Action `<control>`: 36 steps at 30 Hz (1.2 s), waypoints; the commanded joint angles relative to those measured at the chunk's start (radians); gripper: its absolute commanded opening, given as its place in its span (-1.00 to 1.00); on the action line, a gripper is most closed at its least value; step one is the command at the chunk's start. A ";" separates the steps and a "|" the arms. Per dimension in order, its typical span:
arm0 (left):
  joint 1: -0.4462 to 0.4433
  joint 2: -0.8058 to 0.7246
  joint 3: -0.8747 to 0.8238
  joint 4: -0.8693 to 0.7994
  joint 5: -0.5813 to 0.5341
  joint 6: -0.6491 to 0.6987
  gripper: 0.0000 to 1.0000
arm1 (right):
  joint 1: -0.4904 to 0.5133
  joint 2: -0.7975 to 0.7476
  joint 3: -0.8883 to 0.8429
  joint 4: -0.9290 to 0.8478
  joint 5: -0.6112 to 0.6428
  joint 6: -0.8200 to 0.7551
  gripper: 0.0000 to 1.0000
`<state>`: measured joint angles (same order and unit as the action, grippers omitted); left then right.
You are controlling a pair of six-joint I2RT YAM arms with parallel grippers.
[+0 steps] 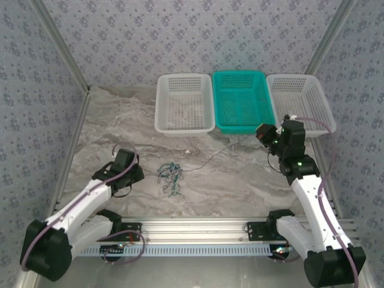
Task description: Untangle the cables
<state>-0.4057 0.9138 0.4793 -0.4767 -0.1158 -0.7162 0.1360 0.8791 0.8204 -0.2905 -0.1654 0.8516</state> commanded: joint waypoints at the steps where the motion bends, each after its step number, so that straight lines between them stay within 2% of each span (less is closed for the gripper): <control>1: 0.001 -0.076 0.035 0.016 0.055 0.089 0.13 | 0.067 0.018 0.072 0.093 -0.090 -0.116 -1.00; 2: 0.000 -0.092 0.034 0.051 0.109 0.101 0.25 | 0.098 0.030 0.076 0.107 -0.097 -0.132 -1.00; 5: -0.055 -0.086 0.035 0.157 0.201 0.074 0.37 | 0.184 0.071 0.092 0.118 -0.074 -0.163 -1.00; 7: -0.158 -0.048 0.057 0.189 0.144 0.054 0.37 | 0.217 0.096 0.103 0.110 -0.038 -0.170 -1.00; 10: -0.332 0.074 0.144 0.147 -0.028 0.035 0.37 | 0.232 0.119 0.108 0.108 -0.016 -0.161 -1.00; 13: -0.442 0.232 0.249 0.104 -0.111 0.049 0.30 | 0.235 0.130 0.112 0.101 -0.006 -0.157 -1.00; 16: -0.508 0.394 0.343 0.066 -0.141 0.064 0.16 | 0.236 0.135 0.121 0.080 0.004 -0.158 -1.00; 21: -0.535 0.585 0.423 -0.006 -0.200 0.033 -0.13 | 0.239 0.131 0.122 0.058 0.019 -0.161 -1.00; 29: -0.536 0.733 0.378 0.045 -0.059 -0.010 -0.13 | 0.235 0.137 0.140 0.021 0.064 -0.163 -1.00; 32: -0.536 0.777 0.344 0.056 -0.051 -0.029 -0.13 | 0.228 0.139 0.148 0.011 0.080 -0.156 -1.00; 34: -0.538 0.813 0.339 0.018 -0.090 -0.037 -0.26 | 0.219 0.135 0.153 0.002 0.088 -0.144 -1.00; 36: -0.542 0.840 0.349 -0.045 -0.160 -0.040 -0.51 | 0.204 0.128 0.160 -0.020 0.108 -0.132 -1.00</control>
<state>-0.9401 1.6535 0.8730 -0.4103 -0.2531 -0.7315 0.3576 1.0153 0.9413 -0.2668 -0.1013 0.7101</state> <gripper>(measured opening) 0.298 0.054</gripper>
